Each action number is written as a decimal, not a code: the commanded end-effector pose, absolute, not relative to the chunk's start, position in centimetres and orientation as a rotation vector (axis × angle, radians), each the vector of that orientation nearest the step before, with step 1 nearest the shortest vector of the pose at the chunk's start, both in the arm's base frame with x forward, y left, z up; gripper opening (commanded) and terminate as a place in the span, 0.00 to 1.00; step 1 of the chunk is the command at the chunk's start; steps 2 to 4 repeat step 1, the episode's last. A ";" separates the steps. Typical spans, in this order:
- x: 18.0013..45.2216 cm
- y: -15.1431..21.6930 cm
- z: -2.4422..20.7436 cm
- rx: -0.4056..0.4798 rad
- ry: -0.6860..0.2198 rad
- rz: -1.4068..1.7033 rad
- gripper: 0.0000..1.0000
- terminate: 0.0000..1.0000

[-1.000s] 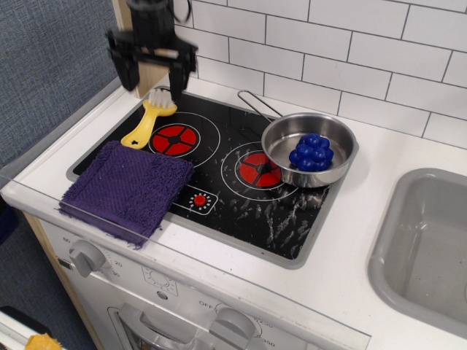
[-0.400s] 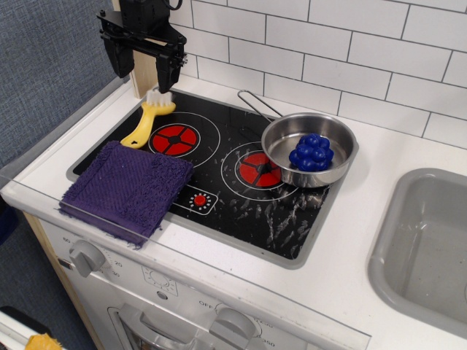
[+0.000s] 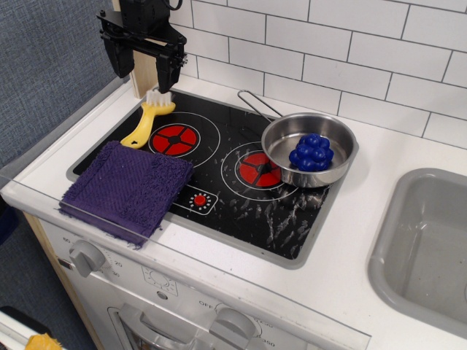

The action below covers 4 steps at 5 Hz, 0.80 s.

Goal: Place the yellow brush above the purple cloth.

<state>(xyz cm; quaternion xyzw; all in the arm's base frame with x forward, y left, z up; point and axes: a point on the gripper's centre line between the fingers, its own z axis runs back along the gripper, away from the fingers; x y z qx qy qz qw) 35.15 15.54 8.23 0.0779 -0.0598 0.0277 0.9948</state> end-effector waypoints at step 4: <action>34.0 15.7 10.4 0.178 -0.179 0.050 1.00 1.00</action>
